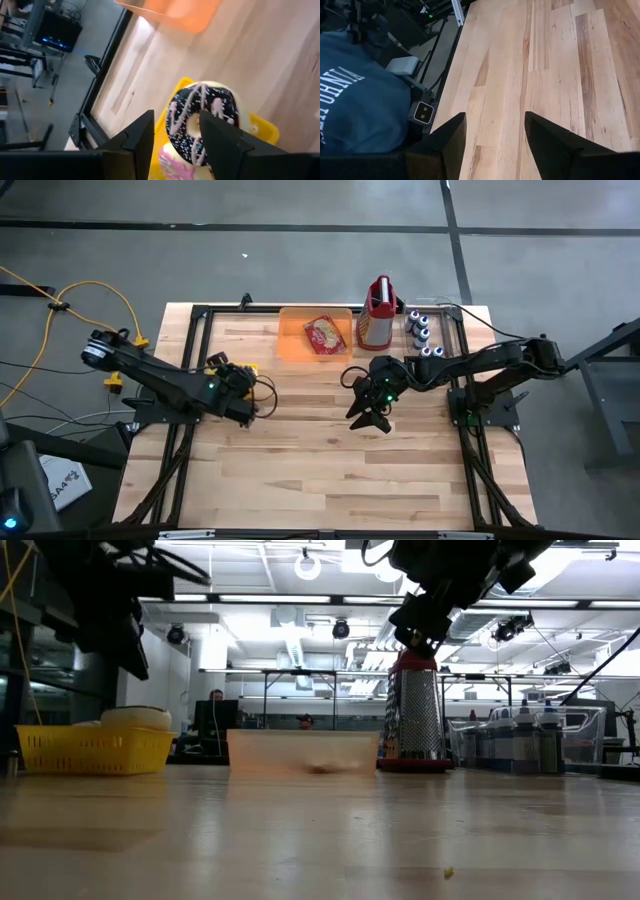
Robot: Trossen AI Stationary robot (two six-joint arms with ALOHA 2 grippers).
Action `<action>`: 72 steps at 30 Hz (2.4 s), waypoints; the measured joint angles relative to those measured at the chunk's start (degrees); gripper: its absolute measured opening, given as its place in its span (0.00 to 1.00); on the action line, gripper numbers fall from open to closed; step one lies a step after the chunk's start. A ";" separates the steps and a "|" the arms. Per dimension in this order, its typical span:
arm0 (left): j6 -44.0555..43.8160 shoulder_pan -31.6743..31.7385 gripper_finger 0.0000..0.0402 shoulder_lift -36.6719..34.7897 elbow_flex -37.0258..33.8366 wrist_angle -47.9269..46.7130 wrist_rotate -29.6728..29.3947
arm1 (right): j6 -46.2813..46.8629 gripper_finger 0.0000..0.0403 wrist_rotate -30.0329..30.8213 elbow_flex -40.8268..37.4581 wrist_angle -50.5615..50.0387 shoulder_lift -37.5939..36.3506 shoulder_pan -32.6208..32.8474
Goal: Pick & Place Food Item
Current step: Put the black donut into the yellow bin, then adjust the donuts in the yellow bin
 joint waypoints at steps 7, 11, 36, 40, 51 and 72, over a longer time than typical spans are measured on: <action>-2.54 3.39 0.37 -7.30 -0.07 4.45 3.92 | 0.02 0.47 0.06 0.00 0.00 0.00 0.00; -0.03 4.09 0.37 -9.97 -0.94 9.55 8.80 | 0.01 0.47 0.20 -0.01 0.01 0.00 0.00; -2.76 8.35 0.37 -10.53 -10.70 16.17 18.03 | 0.00 0.47 0.13 -0.01 -0.14 0.00 1.86; -2.70 10.09 0.37 -10.53 -12.06 16.02 18.90 | 0.04 0.47 0.11 -0.02 -0.44 0.00 1.97; -3.33 11.80 0.37 -10.57 -12.31 14.10 19.51 | 0.22 0.47 1.33 0.00 -0.53 0.00 2.67; -11.73 11.78 0.37 -10.59 -11.53 3.27 19.57 | 0.22 0.47 1.68 -0.01 -0.61 0.00 2.67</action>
